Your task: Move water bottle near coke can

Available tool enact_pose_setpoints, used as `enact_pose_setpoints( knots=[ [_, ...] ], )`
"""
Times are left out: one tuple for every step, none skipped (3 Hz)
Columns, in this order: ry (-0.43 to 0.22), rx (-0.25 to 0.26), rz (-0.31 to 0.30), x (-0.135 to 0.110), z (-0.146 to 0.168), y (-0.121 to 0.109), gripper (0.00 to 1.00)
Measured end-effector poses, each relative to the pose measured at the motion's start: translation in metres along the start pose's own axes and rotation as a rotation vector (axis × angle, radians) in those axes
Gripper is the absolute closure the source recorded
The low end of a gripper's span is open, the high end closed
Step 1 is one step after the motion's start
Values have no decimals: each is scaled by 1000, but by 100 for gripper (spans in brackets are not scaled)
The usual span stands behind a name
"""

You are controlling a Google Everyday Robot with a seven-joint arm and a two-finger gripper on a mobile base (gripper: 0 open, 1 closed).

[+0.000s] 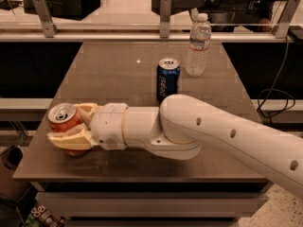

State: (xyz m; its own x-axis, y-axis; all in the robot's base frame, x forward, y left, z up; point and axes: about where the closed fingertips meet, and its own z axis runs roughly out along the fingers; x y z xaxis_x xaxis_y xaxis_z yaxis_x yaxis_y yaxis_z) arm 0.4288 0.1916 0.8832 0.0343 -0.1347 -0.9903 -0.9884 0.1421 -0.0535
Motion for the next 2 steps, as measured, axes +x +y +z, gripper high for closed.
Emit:
enact_pose_setpoints(
  knots=[
    [-12, -4, -12, -5, -1, -1, 100],
    [-26, -4, -38, -16, -4, -4, 100]
  ],
)
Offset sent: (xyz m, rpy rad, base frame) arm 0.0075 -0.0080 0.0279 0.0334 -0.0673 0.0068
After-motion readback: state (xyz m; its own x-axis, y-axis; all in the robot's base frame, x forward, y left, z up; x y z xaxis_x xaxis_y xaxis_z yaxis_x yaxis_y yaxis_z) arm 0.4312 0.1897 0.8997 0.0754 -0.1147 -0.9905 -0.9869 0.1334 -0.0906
